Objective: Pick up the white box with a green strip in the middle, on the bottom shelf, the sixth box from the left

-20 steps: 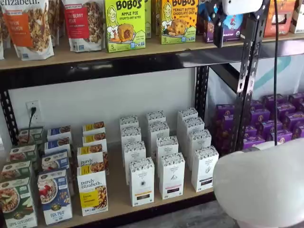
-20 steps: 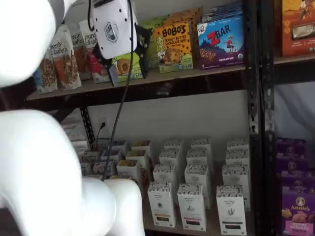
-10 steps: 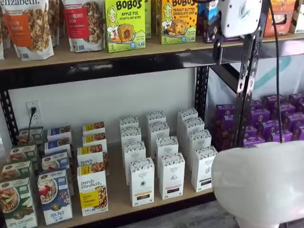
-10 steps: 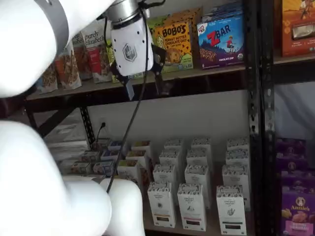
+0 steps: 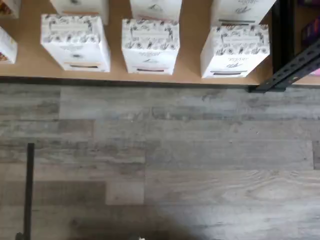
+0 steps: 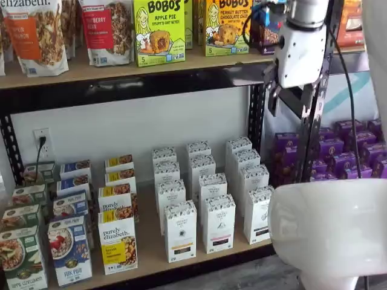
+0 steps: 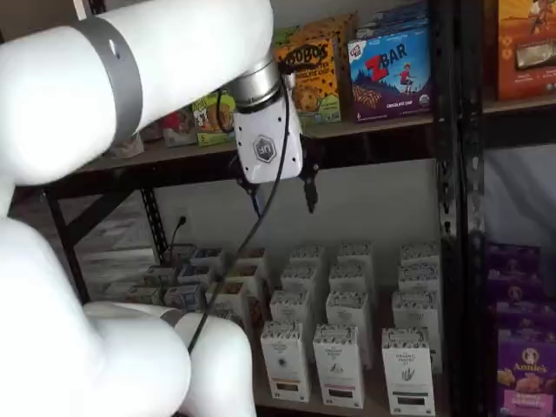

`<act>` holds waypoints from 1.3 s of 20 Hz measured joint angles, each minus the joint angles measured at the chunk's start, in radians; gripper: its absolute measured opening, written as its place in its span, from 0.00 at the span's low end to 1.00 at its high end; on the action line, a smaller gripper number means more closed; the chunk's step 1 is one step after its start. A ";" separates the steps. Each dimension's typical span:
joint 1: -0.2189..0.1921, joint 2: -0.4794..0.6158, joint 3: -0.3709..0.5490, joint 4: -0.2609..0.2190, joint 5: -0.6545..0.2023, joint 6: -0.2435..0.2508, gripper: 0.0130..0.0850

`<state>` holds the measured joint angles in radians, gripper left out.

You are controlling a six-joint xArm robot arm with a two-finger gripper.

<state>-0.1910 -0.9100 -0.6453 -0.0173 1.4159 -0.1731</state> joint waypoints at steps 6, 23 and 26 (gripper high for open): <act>-0.030 0.066 0.123 -0.001 -0.164 -0.027 1.00; -0.042 0.438 0.363 -0.056 -0.815 0.014 1.00; -0.037 0.531 0.370 -0.065 -0.922 0.030 1.00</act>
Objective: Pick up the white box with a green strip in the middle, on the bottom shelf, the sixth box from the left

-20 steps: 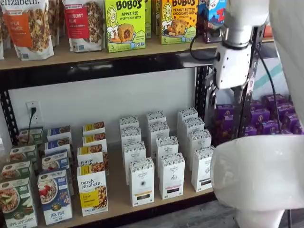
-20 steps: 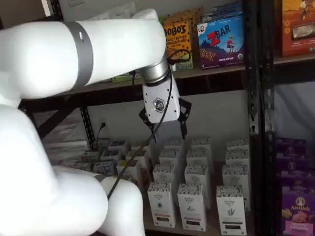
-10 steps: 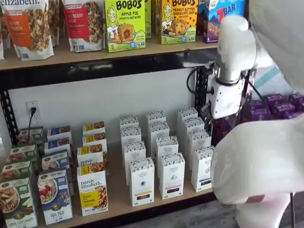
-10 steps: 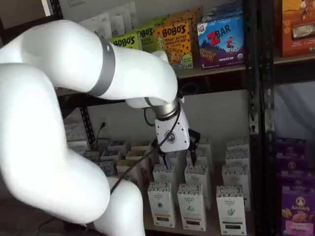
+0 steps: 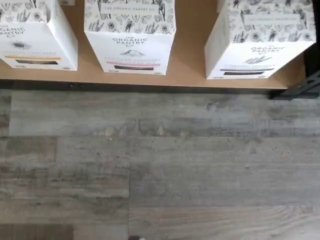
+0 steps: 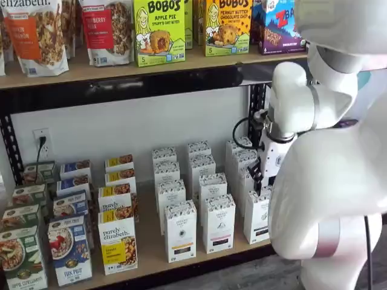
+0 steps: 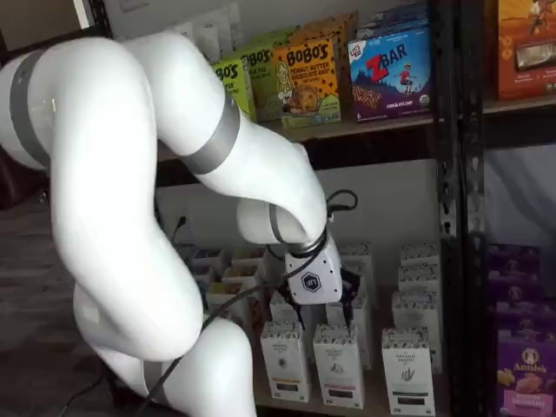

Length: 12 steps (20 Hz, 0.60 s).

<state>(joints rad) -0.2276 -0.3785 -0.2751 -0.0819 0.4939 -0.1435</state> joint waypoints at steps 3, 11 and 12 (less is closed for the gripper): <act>0.009 0.104 -0.001 0.006 -0.108 0.006 1.00; 0.000 0.381 -0.054 -0.089 -0.348 0.093 1.00; -0.012 0.416 -0.069 -0.130 -0.367 0.122 1.00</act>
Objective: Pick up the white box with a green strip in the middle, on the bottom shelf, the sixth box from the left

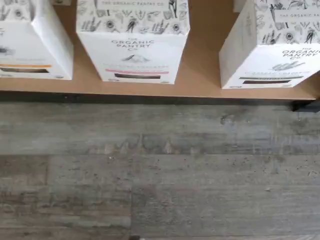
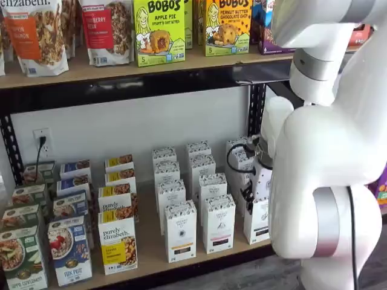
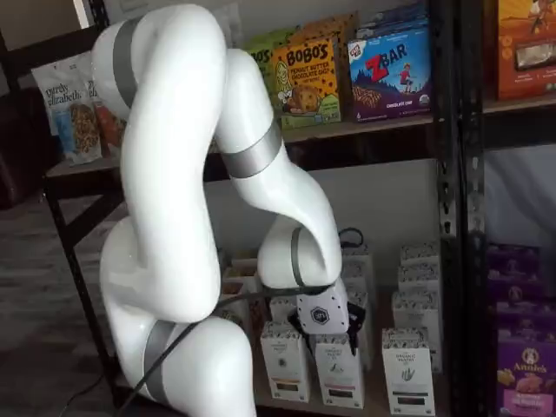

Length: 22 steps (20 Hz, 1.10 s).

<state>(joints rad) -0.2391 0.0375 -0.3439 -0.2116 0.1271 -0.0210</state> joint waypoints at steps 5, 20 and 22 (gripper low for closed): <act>-0.049 0.137 -0.081 -0.183 -0.053 0.134 1.00; -0.093 0.431 -0.397 -0.288 -0.043 0.194 1.00; -0.093 0.460 -0.428 -0.233 -0.049 0.139 1.00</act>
<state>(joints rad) -0.3319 0.4977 -0.7722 -0.4442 0.0785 0.1177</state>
